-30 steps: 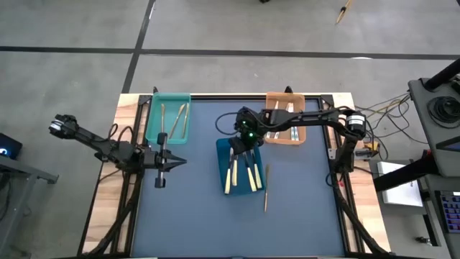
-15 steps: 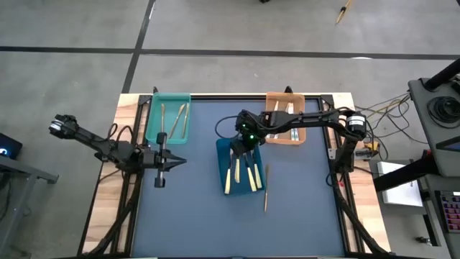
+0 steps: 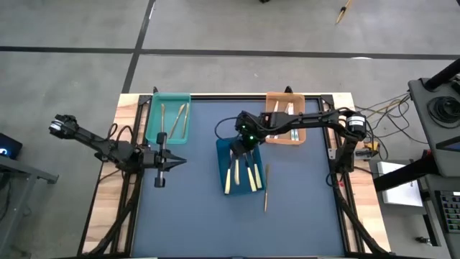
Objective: Sort silverware by color (type)
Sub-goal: Put the yellow knife into the blue bin, then put the gold knife into the light blue bin
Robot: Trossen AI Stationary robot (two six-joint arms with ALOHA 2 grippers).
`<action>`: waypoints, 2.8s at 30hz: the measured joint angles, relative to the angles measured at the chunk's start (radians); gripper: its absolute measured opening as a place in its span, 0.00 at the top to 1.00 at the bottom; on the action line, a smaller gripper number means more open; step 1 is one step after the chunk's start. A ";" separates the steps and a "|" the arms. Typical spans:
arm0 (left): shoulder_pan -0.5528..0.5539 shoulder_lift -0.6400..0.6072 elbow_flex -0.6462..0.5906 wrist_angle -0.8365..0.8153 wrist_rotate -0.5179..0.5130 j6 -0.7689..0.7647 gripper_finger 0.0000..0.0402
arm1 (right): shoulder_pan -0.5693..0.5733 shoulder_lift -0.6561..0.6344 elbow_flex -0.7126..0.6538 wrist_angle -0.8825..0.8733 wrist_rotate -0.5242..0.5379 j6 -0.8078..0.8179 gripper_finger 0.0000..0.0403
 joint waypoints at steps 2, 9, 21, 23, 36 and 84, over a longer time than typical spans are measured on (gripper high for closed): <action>0.000 0.000 0.000 0.000 0.000 0.000 1.00 | 0.000 0.000 0.000 0.000 0.015 -0.003 0.92; 0.000 -0.002 0.000 0.000 0.000 0.000 1.00 | 0.003 0.000 0.000 0.001 0.044 -0.016 0.80; 0.000 -0.005 0.000 0.000 -0.032 -0.012 1.00 | 0.031 -0.019 0.094 -0.031 0.041 -0.108 0.75; 0.000 -0.003 0.000 -0.001 -0.084 -0.015 1.00 | 0.042 -0.027 0.139 -0.093 0.042 -0.109 0.76; 0.000 -0.001 0.000 -0.003 -0.164 -0.016 1.00 | 0.201 -0.110 0.266 -0.522 0.150 -0.065 0.81; 0.000 0.003 0.013 -0.001 -0.163 -0.042 1.00 | 0.770 -0.014 -0.119 -0.298 0.519 0.924 0.59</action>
